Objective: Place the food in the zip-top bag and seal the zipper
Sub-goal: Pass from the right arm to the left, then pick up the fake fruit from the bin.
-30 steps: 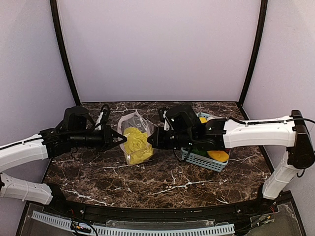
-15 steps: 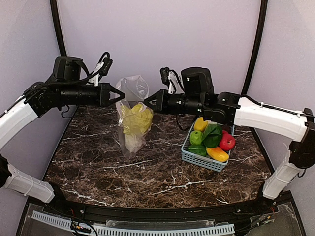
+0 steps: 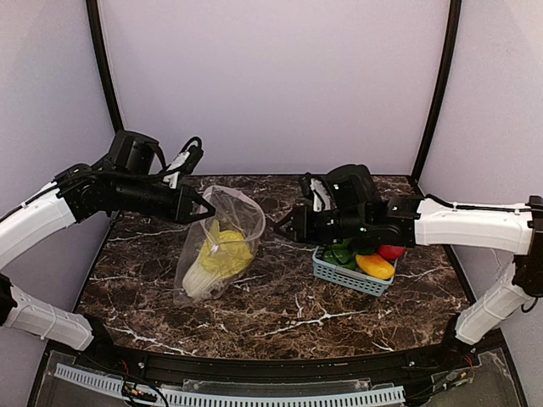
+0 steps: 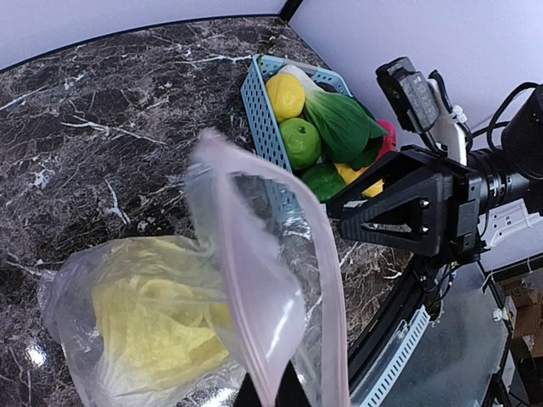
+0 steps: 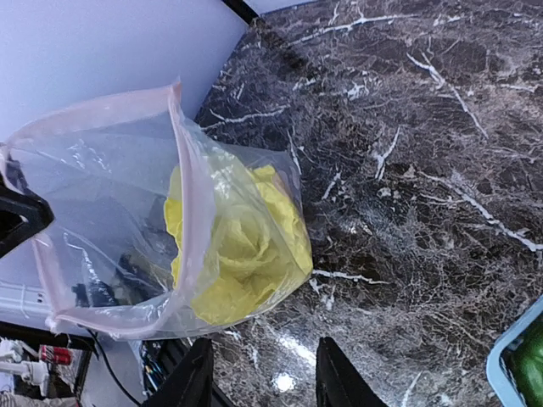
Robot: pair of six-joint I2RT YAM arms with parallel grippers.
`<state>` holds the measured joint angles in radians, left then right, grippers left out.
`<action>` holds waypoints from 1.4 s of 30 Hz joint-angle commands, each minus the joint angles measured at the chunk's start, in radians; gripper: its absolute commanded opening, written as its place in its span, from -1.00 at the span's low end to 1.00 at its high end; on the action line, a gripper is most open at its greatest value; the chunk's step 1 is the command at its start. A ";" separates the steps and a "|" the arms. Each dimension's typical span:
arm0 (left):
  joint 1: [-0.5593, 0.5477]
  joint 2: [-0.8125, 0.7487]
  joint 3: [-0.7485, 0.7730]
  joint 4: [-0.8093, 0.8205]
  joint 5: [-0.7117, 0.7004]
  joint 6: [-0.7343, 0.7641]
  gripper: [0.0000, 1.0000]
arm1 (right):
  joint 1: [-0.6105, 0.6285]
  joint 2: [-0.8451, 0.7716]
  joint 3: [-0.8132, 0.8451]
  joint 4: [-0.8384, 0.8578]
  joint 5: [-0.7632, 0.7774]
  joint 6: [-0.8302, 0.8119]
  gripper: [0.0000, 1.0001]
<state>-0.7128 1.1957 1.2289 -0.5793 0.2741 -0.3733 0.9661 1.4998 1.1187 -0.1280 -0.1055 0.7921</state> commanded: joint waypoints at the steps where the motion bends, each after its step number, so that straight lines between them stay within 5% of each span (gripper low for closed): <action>1: 0.000 -0.078 0.001 -0.008 0.014 -0.032 -0.99 | -0.009 -0.147 -0.014 -0.017 0.042 -0.085 0.00; 6: 0.003 -0.076 0.023 -0.043 0.047 -0.033 -0.99 | -0.023 -0.246 -0.012 -0.146 0.086 -0.147 0.56; 12: 0.003 -0.106 -0.040 -0.050 0.060 -0.071 -0.99 | -0.076 -0.266 0.071 -0.432 0.203 -0.230 0.80; 20: 0.003 -0.180 -0.127 -0.022 0.071 -0.130 -0.99 | -0.161 -0.273 0.085 -0.668 0.326 -0.233 0.96; 42: 0.003 -0.246 -0.189 -0.009 0.074 -0.150 -0.99 | -0.568 -0.502 -0.243 -0.569 0.097 -0.258 0.87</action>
<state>-0.7116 0.9447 1.0554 -0.6006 0.3401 -0.5240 0.4545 1.0306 0.9257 -0.7582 0.0669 0.5426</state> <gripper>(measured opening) 0.010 0.939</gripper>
